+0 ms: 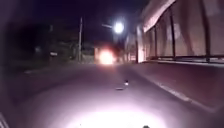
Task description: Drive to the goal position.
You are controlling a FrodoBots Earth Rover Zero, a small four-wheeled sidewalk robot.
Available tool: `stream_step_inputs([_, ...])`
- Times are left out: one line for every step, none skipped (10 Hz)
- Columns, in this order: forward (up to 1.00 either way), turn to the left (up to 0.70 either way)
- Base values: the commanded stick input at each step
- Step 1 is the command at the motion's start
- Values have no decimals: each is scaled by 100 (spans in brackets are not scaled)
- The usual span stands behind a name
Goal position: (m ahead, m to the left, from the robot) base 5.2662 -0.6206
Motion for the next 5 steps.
stream_step_inputs([70, 0])
stream_step_inputs([70, 0])
stream_step_inputs([70, 0])
stream_step_inputs([70, 0])
stream_step_inputs([70, 0])
